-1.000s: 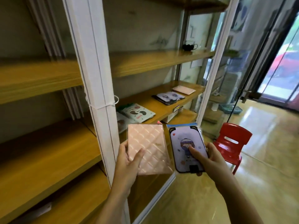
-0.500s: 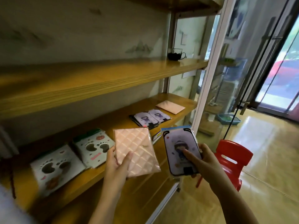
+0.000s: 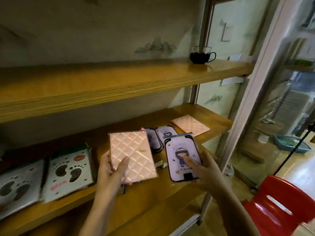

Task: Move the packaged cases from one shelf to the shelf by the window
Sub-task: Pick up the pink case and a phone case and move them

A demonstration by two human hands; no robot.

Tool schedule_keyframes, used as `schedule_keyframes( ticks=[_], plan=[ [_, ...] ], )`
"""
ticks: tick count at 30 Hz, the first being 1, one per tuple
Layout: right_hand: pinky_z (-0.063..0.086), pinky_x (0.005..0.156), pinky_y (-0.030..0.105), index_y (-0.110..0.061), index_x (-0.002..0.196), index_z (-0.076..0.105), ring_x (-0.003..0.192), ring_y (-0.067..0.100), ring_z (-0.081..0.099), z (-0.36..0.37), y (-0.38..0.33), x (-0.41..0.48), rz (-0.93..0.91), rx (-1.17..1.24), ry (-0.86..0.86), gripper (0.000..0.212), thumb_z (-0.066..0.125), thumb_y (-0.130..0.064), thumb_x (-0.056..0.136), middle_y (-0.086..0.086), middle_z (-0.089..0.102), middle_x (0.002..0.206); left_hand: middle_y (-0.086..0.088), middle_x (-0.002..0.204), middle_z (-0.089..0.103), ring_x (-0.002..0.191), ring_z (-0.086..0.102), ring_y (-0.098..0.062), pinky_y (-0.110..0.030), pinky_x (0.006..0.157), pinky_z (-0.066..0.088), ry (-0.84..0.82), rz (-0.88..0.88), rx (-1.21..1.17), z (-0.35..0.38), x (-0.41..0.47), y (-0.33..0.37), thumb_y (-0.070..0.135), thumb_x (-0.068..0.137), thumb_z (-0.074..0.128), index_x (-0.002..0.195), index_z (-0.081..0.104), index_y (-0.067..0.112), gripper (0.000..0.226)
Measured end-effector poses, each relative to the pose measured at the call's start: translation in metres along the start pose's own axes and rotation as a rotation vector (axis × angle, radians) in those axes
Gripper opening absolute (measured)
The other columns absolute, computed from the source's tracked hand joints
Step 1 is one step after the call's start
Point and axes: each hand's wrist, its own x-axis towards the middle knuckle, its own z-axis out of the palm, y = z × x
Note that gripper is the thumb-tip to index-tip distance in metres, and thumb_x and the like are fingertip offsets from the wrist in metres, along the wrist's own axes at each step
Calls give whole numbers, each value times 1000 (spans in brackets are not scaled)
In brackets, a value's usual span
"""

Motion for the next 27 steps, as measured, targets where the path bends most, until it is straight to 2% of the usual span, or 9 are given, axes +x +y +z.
schedule_keyframes(
  ticks=[2,5,11,13,15,18,20,23,27],
  plan=[
    [54,48,29,-13,110,51,65,18,71,-16,-2,29,-30,-56,-70,38,68,-29,80,7,73,89,15,96,55,83,59,-7,-18,50,50,61,12,-3,17,2,-1,21,83,61,123,39,32,47],
    [49,44,21,-10,115,51,71,15,71,-34,-1,70,-56,-76,-153,37,63,-28,85,6,72,95,13,100,57,85,62,-9,-16,46,51,144,23,-32,42,4,-2,21,83,61,123,40,32,47],
    [55,71,28,-20,111,45,97,19,64,-36,-9,135,-55,-160,-255,18,50,-20,93,2,61,112,6,109,60,92,63,-15,-26,59,51,279,68,-50,80,5,-11,22,81,63,123,42,30,48],
    [57,66,28,-16,117,45,89,18,66,-29,-14,152,-55,-199,-313,23,48,-20,94,4,60,117,3,111,60,93,62,-17,-29,62,50,315,69,-45,88,7,-12,24,80,64,125,41,30,51],
    [59,69,33,-15,122,43,91,21,67,-21,-14,166,-39,-237,-380,29,47,-23,95,4,58,122,1,114,60,94,62,-17,-30,64,50,342,70,-46,94,10,-11,24,79,65,127,41,30,54],
    [56,83,41,-16,117,42,101,25,64,-18,-11,183,-40,-359,-478,27,47,-30,94,7,56,127,-4,119,59,97,63,-20,-30,64,50,359,80,-34,106,24,-13,22,79,65,128,41,26,55],
    [46,98,45,-16,134,37,117,28,55,-22,-11,189,-97,-508,-512,46,47,-35,93,10,49,137,-4,117,60,95,64,-20,-27,59,51,364,81,-19,119,36,-13,22,81,63,128,41,25,52],
    [38,104,36,-19,138,37,126,23,46,-42,-19,203,-266,-738,-501,48,45,-37,94,4,47,140,-2,111,61,92,64,-20,-20,49,52,341,95,16,143,59,-13,21,82,62,126,41,24,49],
    [41,102,34,-29,134,42,122,18,50,-89,-33,233,-365,-922,-486,41,44,-38,94,-5,50,138,-1,111,61,98,62,-20,-28,64,53,246,93,7,182,91,-16,18,81,62,121,43,23,45]
  ],
)
